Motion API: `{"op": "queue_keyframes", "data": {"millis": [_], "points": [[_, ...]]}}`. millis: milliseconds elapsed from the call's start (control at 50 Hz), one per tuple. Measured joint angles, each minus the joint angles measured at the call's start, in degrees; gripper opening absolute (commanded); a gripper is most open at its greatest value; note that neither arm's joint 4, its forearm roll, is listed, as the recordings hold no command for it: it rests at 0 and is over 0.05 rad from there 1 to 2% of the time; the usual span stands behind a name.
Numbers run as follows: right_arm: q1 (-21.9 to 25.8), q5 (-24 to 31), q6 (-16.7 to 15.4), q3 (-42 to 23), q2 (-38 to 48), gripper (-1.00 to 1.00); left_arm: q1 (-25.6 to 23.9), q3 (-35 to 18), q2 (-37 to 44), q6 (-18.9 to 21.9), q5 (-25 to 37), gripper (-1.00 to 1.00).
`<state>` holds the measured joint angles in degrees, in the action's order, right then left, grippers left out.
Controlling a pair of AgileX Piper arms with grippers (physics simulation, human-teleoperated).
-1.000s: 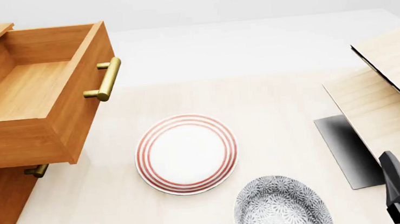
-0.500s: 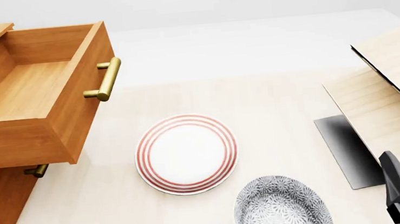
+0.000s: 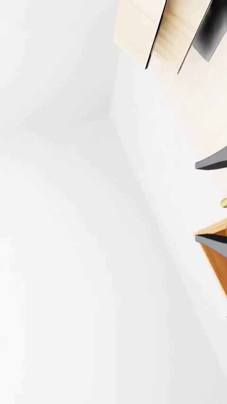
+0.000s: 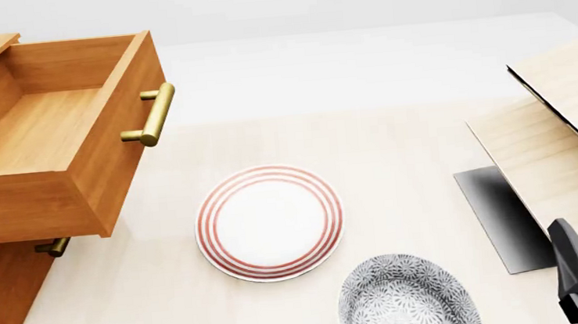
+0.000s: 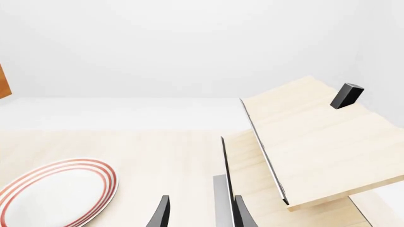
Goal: Close the top drawer of the cabinet.
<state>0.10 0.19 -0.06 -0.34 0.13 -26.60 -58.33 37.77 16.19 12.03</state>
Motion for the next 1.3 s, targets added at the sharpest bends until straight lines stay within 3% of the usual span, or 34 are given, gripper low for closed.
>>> {"op": "queue_keyframes", "data": {"millis": [220,860,1300], "points": [[0.0,0.0,0.0,0.0,0.0,1.0,-2.9,-5.1,9.7,1.5,1.9,1.0],[0.0,0.0,0.0,0.0,0.0,1.0,-13.4,-20.1,27.2,2.5,6.2,1.0],[0.0,0.0,0.0,0.0,0.0,1.0,-18.8,-24.0,37.0,-4.4,6.6,1.0]]}}
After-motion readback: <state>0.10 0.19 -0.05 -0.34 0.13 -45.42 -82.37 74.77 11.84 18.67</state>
